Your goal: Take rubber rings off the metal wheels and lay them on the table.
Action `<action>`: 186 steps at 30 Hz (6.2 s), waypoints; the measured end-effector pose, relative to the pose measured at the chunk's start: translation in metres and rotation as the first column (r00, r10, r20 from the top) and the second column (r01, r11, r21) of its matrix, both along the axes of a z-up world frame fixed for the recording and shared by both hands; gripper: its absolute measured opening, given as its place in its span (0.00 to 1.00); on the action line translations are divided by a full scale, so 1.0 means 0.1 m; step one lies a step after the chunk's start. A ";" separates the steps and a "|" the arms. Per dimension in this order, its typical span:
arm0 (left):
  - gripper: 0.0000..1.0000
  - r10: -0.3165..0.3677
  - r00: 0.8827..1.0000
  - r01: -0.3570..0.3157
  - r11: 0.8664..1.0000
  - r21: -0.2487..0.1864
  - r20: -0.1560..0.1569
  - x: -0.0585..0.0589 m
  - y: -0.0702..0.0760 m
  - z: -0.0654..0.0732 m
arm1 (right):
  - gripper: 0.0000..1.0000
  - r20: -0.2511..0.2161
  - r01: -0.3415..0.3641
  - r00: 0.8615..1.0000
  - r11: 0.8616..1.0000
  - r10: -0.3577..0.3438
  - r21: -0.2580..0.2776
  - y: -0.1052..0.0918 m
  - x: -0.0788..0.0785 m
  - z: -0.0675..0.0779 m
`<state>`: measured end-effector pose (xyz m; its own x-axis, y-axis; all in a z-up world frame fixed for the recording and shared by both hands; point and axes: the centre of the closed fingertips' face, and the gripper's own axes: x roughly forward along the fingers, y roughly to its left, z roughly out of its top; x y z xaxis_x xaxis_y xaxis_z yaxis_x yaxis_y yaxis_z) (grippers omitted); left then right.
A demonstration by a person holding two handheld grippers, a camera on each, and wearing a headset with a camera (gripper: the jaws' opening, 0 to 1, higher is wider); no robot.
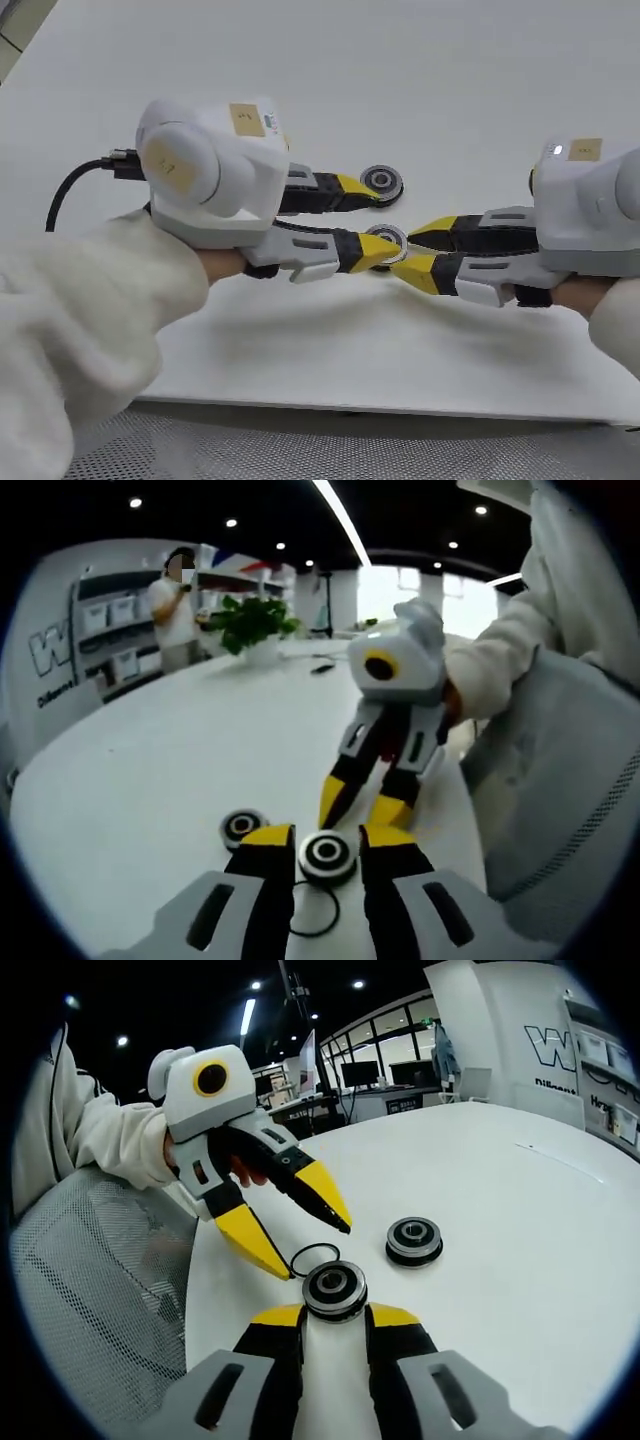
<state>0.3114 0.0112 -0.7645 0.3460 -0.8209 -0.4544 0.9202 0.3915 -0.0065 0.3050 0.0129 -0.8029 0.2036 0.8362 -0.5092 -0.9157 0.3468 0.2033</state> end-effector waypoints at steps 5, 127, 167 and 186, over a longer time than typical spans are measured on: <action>0.25 0.004 1.000 -0.004 1.000 0.018 -0.006 0.04 -0.01 -0.09 | 0.19 -0.003 0.001 1.000 1.000 -0.001 0.000 0.01 0.00 -0.02; 0.14 -0.026 1.000 0.026 0.999 0.024 0.013 -0.06 0.00 -0.27 | 0.00 -0.324 0.251 0.928 0.950 -0.182 0.184 -0.03 0.02 0.18; 0.18 -0.018 1.000 0.017 0.999 0.047 0.008 -0.05 -0.05 -0.23 | 0.00 -0.363 0.290 0.909 0.937 -0.205 0.196 -0.06 0.07 0.19; 0.66 -0.067 0.991 0.060 0.996 0.070 0.113 -0.09 -0.01 0.42 | 0.00 -0.337 0.364 0.900 0.902 -0.276 0.235 -0.33 0.19 0.46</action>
<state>0.3024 0.0102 -0.7223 0.3472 -0.8124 -0.4685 0.9363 0.3282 0.1247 0.3242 -0.0197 -0.7568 0.3659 0.8676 -0.3368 -0.6498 0.4972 0.5749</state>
